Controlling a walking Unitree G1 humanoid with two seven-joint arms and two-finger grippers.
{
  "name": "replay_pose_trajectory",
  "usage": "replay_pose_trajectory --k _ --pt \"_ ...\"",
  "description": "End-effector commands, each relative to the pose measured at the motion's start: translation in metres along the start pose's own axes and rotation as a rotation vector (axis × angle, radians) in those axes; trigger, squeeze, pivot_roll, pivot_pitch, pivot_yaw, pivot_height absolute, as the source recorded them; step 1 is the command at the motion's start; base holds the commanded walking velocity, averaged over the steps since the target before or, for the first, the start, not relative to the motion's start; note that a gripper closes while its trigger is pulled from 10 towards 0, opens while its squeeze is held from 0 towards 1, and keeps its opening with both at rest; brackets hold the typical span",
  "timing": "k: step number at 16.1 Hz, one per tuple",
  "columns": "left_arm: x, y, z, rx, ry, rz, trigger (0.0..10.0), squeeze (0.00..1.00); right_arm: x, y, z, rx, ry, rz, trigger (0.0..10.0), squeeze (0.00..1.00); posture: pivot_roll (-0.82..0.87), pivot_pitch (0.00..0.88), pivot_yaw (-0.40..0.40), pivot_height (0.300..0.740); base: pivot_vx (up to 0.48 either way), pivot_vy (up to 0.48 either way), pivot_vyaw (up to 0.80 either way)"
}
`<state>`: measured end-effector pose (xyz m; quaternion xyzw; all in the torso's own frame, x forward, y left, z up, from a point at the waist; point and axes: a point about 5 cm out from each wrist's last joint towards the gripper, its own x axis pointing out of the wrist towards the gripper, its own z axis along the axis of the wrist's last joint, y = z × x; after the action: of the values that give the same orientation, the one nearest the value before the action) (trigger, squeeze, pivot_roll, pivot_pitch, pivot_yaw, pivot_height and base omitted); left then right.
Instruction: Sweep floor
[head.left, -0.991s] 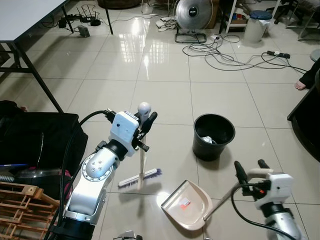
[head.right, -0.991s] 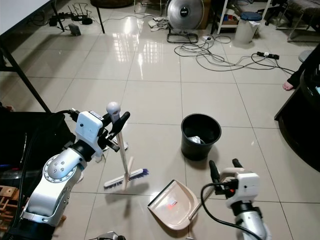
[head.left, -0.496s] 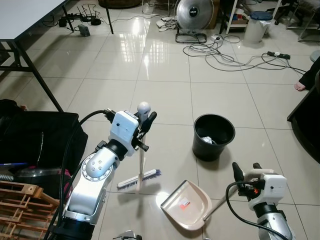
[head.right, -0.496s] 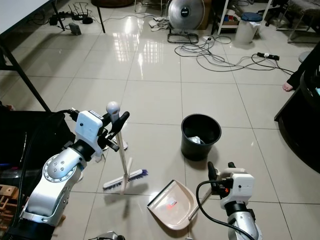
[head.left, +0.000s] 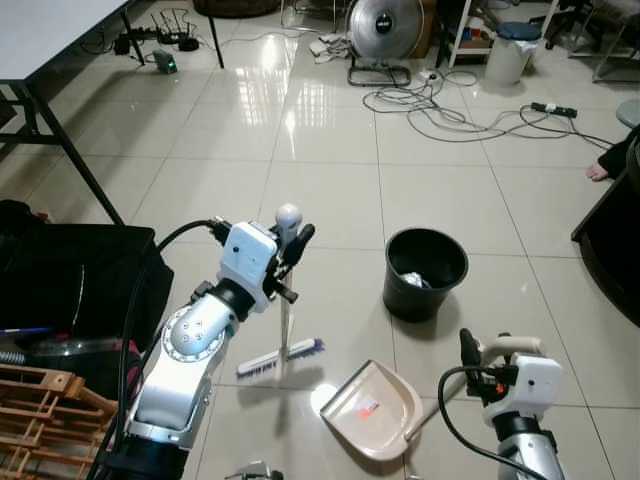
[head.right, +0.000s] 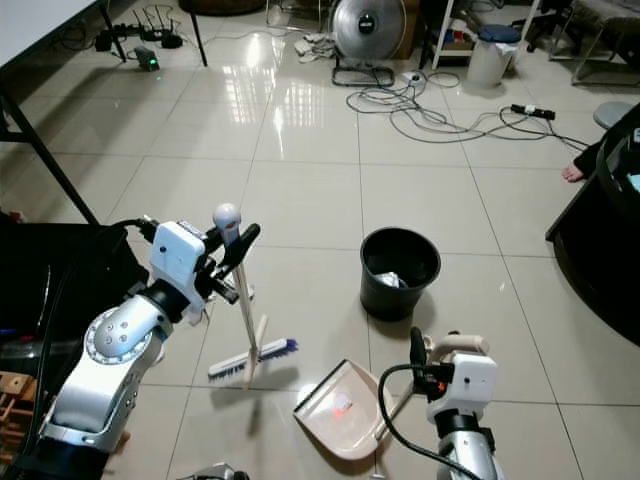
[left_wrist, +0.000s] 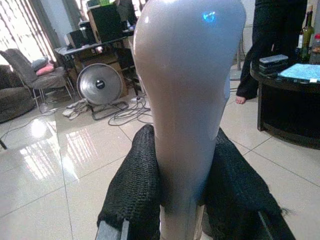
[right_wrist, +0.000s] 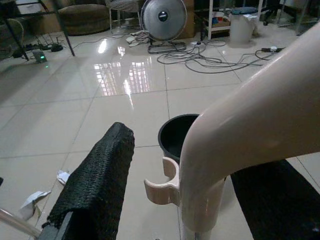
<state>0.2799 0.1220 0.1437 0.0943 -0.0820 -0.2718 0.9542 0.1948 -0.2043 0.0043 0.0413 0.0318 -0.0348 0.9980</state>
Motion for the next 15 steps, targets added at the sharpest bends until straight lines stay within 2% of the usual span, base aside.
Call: replay_pose_trajectory --k 1,5,6,7,8,15 --pt "0.0 0.004 0.012 0.029 -0.056 0.002 10.0 0.0 -0.001 0.001 0.003 -0.009 -0.018 -0.008 10.0 0.0 0.08 0.052 0.034 0.74 0.0 0.0 0.0" --pt "-0.001 0.003 0.012 0.023 -0.057 -0.009 10.0 0.0 0.002 -0.003 0.004 -0.003 -0.038 -0.054 10.0 0.0 0.08 0.054 0.04 0.74 0.0 0.0 0.0" --pt "-0.001 0.003 0.012 0.023 -0.058 -0.011 10.0 0.0 0.002 -0.005 0.003 0.004 -0.034 -0.076 4.4 0.0 0.08 0.056 0.041 0.74 0.0 0.0 0.0" --pt "-0.001 0.003 0.012 0.023 -0.058 -0.012 10.0 0.0 0.002 -0.006 0.003 0.008 -0.032 -0.085 1.7 0.0 0.08 0.056 0.041 0.74 0.0 0.0 0.0" --pt "-0.001 0.003 0.012 0.023 -0.058 -0.012 10.0 0.0 0.002 -0.007 0.002 0.015 -0.026 -0.096 0.0 0.0 0.08 0.058 0.042 0.74 0.0 0.0 0.0" --pt "-0.001 0.002 0.013 0.023 -0.056 -0.022 10.0 0.0 0.001 -0.012 0.001 0.023 -0.02 -0.097 0.0 0.0 0.09 0.061 0.046 0.74 0.0 0.0 0.0"
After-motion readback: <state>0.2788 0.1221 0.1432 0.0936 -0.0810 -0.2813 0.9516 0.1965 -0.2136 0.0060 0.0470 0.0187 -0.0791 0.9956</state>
